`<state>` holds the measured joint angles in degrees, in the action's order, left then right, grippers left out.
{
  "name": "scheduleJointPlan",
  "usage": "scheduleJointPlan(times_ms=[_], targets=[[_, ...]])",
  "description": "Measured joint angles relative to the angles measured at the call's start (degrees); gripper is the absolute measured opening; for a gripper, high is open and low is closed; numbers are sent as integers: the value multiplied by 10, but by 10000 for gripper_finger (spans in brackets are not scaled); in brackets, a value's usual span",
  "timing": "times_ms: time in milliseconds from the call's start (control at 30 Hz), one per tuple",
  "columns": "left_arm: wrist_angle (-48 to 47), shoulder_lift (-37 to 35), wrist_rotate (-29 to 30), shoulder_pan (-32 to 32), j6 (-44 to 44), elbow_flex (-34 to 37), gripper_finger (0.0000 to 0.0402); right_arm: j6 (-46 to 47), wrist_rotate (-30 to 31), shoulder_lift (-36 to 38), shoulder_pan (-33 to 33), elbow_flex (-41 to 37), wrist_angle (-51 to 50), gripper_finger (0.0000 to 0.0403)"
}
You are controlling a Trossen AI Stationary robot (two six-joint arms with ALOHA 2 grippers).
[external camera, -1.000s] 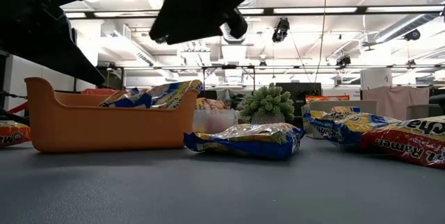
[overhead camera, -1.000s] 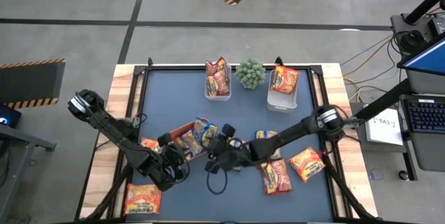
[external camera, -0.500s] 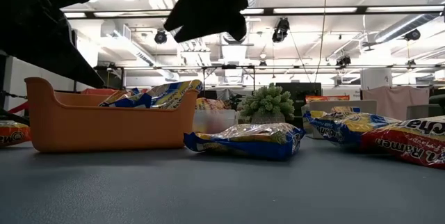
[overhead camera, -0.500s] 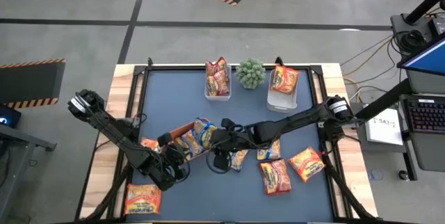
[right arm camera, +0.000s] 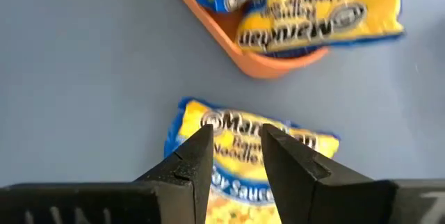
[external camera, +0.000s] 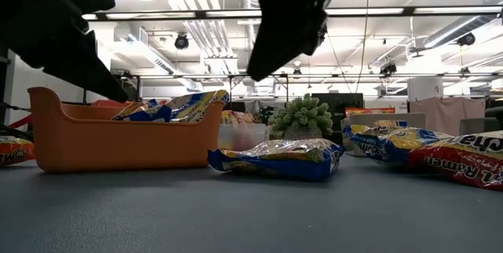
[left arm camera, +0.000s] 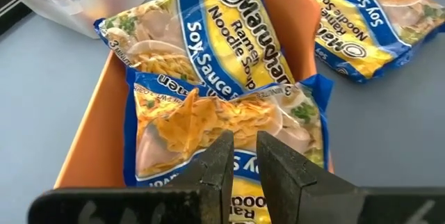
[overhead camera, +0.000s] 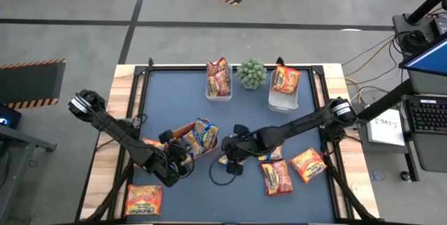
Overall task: Sort Maruchan noodles
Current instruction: Put the blue noodle pack into the orange bin
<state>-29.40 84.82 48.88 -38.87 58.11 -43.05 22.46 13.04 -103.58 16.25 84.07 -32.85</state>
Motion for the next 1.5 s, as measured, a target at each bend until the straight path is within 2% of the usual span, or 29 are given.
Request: scheduleJointPlan(times_ms=[233,567,767,1067,1333,1500], targets=[[1,0,0,0,-17,-14,47,6,0,19,11,0,-23,95],[3,0,0,-1,-105,-61,47,11,0,50,30,-29,-32,72],[33,0,0,-1,-164,-73,47,39,3,56,33,-73,-18,63],[69,0,0,-1,-184,-73,47,55,6,54,30,-162,105,63],[75,0,0,-1,-184,-74,47,106,66,53,29,-237,174,63],[78,0,0,-1,-186,-75,47,140,70,53,29,-273,229,63]])
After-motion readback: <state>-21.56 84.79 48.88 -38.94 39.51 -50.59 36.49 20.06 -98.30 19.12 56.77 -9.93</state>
